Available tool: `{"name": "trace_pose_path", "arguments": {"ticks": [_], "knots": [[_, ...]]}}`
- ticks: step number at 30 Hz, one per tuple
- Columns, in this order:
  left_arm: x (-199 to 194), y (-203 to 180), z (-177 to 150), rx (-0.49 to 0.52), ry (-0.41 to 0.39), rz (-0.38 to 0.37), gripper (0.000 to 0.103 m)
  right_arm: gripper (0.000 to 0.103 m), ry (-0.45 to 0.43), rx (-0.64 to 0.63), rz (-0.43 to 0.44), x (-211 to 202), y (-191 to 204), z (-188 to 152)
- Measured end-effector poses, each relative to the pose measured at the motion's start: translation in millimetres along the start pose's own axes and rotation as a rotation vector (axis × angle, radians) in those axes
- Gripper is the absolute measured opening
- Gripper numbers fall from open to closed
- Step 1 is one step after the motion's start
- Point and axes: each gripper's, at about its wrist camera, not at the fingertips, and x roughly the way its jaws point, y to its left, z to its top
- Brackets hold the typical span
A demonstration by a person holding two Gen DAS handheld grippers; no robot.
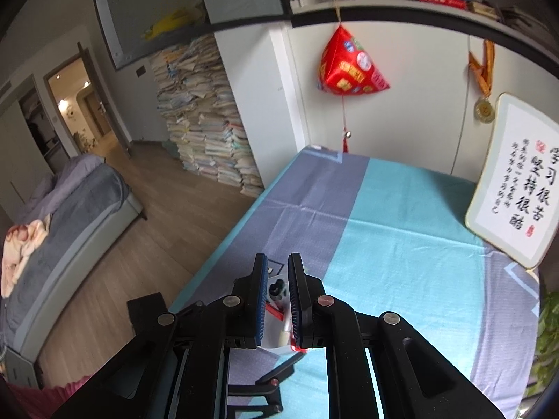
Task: Organize stationery
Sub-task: 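Lift the black pen and lower it into the frosted cup, then move the right gripper to the white pen and grasp it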
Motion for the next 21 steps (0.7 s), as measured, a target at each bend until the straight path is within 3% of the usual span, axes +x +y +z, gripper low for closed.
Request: {"name": "trace_pose_path", "arguments": {"ticks": [5,14,21], "knots": [[0,0,0,0.0,0.0,0.0,0.069,0.012,-0.024,0.032,-0.06,-25,-25,-18],[-1,2,0,0.007,0.003,0.008,0.069,0.012,0.202,0.183,-0.149,18,-87,-103],[0,0,0,0.01,0.011,0.012,0.069,0.012,0.253,0.155,-0.199,40,-96,-123]]}}
